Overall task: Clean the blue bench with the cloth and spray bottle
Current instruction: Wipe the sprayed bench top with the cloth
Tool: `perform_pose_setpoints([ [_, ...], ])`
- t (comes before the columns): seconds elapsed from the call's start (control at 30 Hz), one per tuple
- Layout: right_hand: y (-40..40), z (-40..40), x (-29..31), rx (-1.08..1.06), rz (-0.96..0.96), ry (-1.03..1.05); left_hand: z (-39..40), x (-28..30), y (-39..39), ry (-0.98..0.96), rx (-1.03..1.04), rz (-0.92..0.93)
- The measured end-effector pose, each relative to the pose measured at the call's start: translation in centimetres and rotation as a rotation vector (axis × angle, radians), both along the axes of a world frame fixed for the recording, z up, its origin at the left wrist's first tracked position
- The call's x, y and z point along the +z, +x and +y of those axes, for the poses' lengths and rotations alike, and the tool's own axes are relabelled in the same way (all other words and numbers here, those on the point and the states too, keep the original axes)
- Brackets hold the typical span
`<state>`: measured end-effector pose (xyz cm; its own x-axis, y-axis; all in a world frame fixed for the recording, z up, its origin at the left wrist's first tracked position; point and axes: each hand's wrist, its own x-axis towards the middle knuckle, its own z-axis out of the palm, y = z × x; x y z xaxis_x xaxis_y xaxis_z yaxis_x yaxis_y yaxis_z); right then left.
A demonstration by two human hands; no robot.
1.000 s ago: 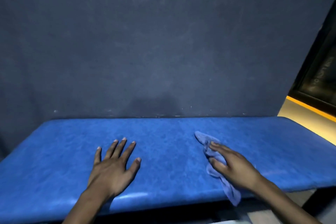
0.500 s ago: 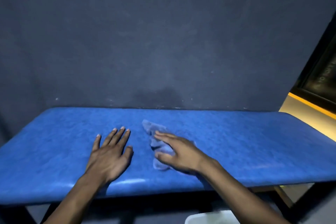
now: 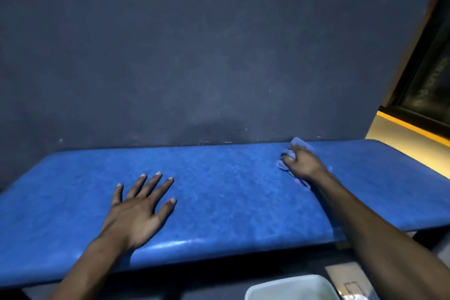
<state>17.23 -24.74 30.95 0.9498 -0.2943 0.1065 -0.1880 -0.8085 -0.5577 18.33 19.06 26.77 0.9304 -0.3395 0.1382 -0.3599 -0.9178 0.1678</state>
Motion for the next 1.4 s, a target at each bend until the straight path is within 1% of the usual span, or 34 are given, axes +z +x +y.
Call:
perform_pose_setpoints([
  [0.07,0.9,3.0,-0.4,0.107,0.024,-0.079,0.0,0.1,0.0,0.01,-0.004,0.012],
  [0.17,-2.4,7.2,-1.0,0.361,-0.002,-0.132,0.7,0.1,-0.1,0.006,-0.007,0.018],
  [0.2,-4.2,7.4,-1.1,0.409,-0.013,-0.118,0.9,0.2,-0.1,0.014,-0.007,0.021],
  [0.27,-7.8,4.9,-1.3,0.415,-0.004,-0.141,0.6,0.3,-0.2,0.024,-0.008,0.033],
  [0.33,-10.1,0.9,-1.6,0.333,-0.033,-0.157,0.4,0.4,-0.2,0.019,-0.017,0.034],
  [0.37,-10.5,-1.1,-1.5,0.254,-0.043,-0.156,0.3,0.4,-0.2,0.026,-0.018,0.035],
  [0.47,-8.4,-4.8,-0.6,0.008,-0.06,-0.176,0.0,0.4,0.0,0.041,-0.037,0.027],
  [0.53,-5.1,-4.3,0.1,-0.103,-0.041,-0.131,-0.2,0.4,0.0,0.034,-0.074,0.03],
  [0.6,-1.4,-2.2,0.1,-0.128,-0.028,-0.078,-0.3,0.5,0.1,0.036,-0.1,0.03],
  [0.67,1.2,1.1,-0.3,-0.048,-0.011,-0.108,-0.2,0.5,0.2,0.039,-0.105,0.029],
  [0.73,1.6,4.8,-0.9,0.159,0.003,-0.154,0.1,0.6,0.3,0.03,-0.108,0.039],
  [0.8,-1.1,7.4,-1.3,0.335,-0.01,-0.165,0.2,0.6,0.3,0.025,-0.116,0.062],
  [0.87,-5.5,7.9,-1.2,0.458,-0.046,-0.139,0.3,0.8,0.3,0.017,-0.11,0.108],
  [0.93,-9.7,6.1,-1.4,0.499,-0.07,-0.122,0.1,1.4,0.6,0.021,-0.091,0.175],
  [1.0,-12.5,2.6,-1.8,0.421,-0.111,-0.107,-1.3,2.3,0.9,0.048,-0.051,0.235],
  [1.07,-13.5,-1.7,-2.1,0.245,-0.14,-0.096,-4.2,2.9,1.0,0.086,-0.045,0.248],
  [1.17,-13.4,-7.1,-1.4,-0.009,-0.153,-0.09,-11.2,2.2,0.4,0.084,-0.191,0.188],
  [1.23,-11.8,-8.8,-0.7,-0.123,-0.093,-0.094,-15.6,1.6,0.0,0.059,-0.256,0.169],
  [1.3,-9.0,-9.9,-0.3,-0.215,-0.079,-0.067,-18.4,1.4,-0.3,0.065,-0.293,0.16],
  [1.4,-3.9,-11.6,-0.7,-0.277,-0.065,-0.059,-19.2,1.1,-0.2,0.072,-0.32,0.14],
])
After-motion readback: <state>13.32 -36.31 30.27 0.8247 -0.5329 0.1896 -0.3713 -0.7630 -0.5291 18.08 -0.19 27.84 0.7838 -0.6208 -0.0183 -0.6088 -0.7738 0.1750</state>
